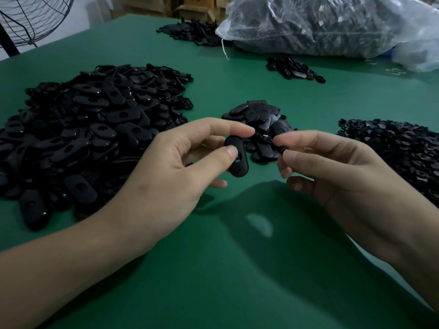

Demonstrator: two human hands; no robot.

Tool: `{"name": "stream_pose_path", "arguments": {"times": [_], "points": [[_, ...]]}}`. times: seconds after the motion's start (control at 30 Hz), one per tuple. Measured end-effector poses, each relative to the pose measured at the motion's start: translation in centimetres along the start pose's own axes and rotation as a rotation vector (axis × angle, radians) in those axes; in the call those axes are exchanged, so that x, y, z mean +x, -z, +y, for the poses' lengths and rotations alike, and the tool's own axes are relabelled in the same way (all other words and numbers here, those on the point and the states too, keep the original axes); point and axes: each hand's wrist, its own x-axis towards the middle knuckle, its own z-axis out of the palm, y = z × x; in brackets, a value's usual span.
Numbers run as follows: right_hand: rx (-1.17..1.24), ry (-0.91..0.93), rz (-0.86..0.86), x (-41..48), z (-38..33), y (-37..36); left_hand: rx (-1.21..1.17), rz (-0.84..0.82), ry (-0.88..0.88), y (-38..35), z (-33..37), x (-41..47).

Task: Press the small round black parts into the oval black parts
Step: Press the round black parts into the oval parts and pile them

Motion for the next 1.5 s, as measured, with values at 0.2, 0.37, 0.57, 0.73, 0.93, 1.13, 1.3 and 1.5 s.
{"name": "stream_pose_path", "arguments": {"times": [0.2, 0.37, 0.57, 0.73, 0.93, 1.13, 1.3, 1.5], "points": [[-0.041, 0.024, -0.018, -0.1, 0.1, -0.1, -0.098, -0.038, 0.036, -0.4, 0.1, -0.3], [-0.137, 0.083, -0.028, -0.1, 0.3, -0.2, -0.035, -0.008, 0.063, -0.4, 0.3, -0.3], [-0.285, 0.179, -0.043, -0.5, 0.2, -1.0, -0.057, -0.032, 0.127, -1.0, 0.4, -0.6], [-0.278, 0.158, -0.056, -0.6, 0.2, -1.4, -0.104, -0.052, 0.147, -1.1, 0.4, -0.7], [-0.265, 0.091, -0.013, -0.5, 0.3, -1.5, -0.069, -0.040, 0.137, -1.0, 0.5, -0.6], [-0.410, 0.129, 0.040, -0.7, 0.1, -1.6, -0.017, 0.016, 0.130, -1.1, 0.3, -0.7], [-0.281, 0.092, 0.080, -0.7, 0.1, -1.7, -0.063, 0.118, 0.132, -0.9, 0.2, -0.4], [-0.174, 0.016, 0.079, -0.7, 0.2, -2.0, -0.171, 0.045, 0.168, -1.2, 0.2, -0.5]]}}
